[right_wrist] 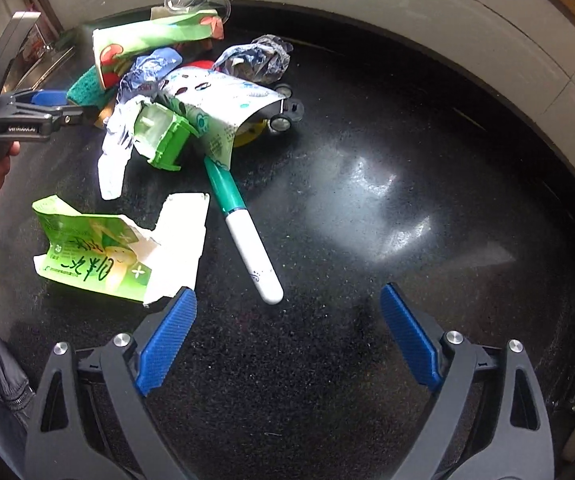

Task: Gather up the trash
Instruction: 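Grasp the green sponge with the left tool while the right tool grasps the white marker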

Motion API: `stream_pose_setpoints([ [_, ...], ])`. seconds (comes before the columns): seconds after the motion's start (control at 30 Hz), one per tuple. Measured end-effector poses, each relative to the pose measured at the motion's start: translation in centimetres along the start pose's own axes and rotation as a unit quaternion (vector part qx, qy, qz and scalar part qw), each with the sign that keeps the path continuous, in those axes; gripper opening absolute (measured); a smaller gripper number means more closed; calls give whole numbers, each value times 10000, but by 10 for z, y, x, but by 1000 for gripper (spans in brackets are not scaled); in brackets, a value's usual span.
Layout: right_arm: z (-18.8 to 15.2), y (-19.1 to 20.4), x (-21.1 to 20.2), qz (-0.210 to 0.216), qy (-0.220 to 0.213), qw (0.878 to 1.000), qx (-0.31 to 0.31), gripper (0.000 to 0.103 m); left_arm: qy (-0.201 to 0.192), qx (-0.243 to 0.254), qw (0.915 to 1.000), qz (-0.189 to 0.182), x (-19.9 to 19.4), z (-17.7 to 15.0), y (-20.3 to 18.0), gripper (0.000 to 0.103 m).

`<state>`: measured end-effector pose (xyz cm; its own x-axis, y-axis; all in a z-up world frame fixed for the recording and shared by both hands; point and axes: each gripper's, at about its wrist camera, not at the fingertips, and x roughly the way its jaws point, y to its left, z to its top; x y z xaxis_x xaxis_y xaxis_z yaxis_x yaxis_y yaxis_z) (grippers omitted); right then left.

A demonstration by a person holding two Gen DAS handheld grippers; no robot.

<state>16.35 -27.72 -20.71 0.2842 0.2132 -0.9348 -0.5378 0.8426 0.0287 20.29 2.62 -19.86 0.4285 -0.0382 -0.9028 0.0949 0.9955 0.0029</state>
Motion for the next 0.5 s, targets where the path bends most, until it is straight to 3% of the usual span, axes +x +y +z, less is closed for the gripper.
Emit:
stream_pose_setpoints([
  [0.2, 12, -1, 13, 66, -98, 9998, -176, 79, -34, -36, 9997, -241, 11, 16, 2, 97],
  [0.3, 19, 1, 13, 131, -194, 9992, -334, 59, -118, 13, 9994, -328, 15, 21, 4, 97],
  [0.33, 19, 1, 13, 171, -212, 9989, -370, 46, -140, 49, 9992, -359, 15, 21, 5, 96],
  [0.37, 21, 1, 11, 196, -217, 9988, -403, 26, -161, 75, 9991, -385, 15, 21, 6, 94],
  [0.43, 24, 0, 10, 278, -183, 9986, -418, 14, -168, 91, 9989, -425, 13, 19, 9, 89],
  [0.5, 23, -2, 8, 338, -129, 9986, -386, 13, -165, 98, 9989, -432, 10, 17, 13, 82],
])
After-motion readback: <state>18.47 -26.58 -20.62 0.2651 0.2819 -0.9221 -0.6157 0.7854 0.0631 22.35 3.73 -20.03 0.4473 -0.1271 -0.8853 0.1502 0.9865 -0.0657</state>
